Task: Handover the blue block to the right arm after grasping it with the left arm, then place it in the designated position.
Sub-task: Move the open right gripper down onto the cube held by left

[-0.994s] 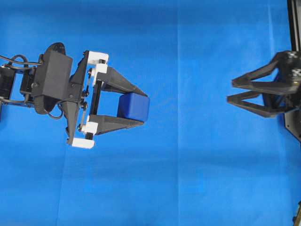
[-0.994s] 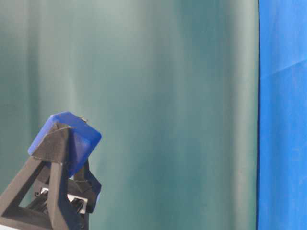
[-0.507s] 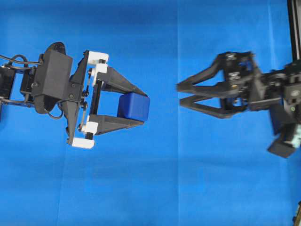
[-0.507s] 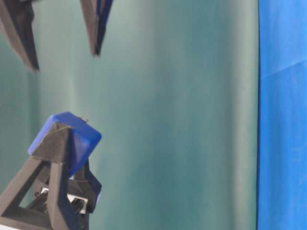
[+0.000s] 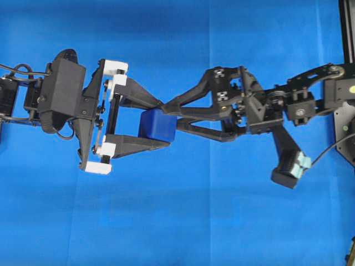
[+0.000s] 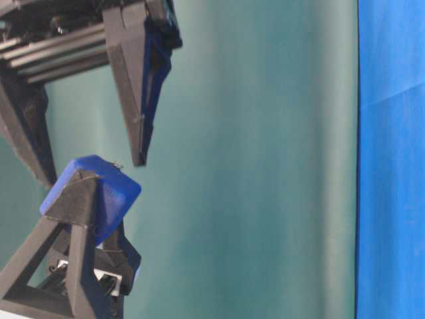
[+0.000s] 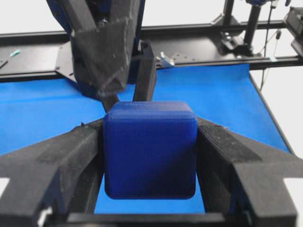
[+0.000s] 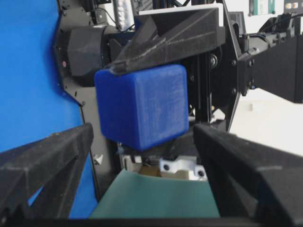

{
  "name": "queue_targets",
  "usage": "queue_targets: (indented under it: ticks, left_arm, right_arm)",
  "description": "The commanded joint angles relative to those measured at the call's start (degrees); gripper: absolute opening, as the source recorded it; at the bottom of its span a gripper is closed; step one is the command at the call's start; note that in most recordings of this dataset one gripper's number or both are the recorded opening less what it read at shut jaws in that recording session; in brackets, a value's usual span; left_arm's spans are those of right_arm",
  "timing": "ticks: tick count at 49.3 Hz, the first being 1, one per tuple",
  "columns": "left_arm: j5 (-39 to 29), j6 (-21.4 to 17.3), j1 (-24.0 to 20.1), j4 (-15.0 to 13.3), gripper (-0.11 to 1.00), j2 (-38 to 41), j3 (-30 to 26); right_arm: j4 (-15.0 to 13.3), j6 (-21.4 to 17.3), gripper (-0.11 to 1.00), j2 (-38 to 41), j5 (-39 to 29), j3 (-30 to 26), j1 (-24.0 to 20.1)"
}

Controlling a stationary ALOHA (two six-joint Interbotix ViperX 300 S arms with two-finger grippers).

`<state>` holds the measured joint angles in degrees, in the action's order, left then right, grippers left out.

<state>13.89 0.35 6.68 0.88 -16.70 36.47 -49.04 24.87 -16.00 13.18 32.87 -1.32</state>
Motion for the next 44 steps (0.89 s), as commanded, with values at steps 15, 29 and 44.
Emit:
queue_targets:
  ticks: [15,29,44]
  left_arm:
    - [0.09,0.09,-0.18,-0.09,0.49,-1.23,-0.70]
    - [0.00,0.09,-0.26,-0.09,0.49,-1.23,-0.70]
    - [-0.79,0.18,-0.35,-0.09,0.49,-1.23,-0.70]
  right_arm:
    - [-0.09,1.23,0.96,4.04,0.44,-6.24,-0.79]
    - [-0.09,1.23,0.96,4.04,0.18,-6.33,-1.05]
    - [-0.09,0.97,0.52,4.04,-4.66,-6.50,-1.76]
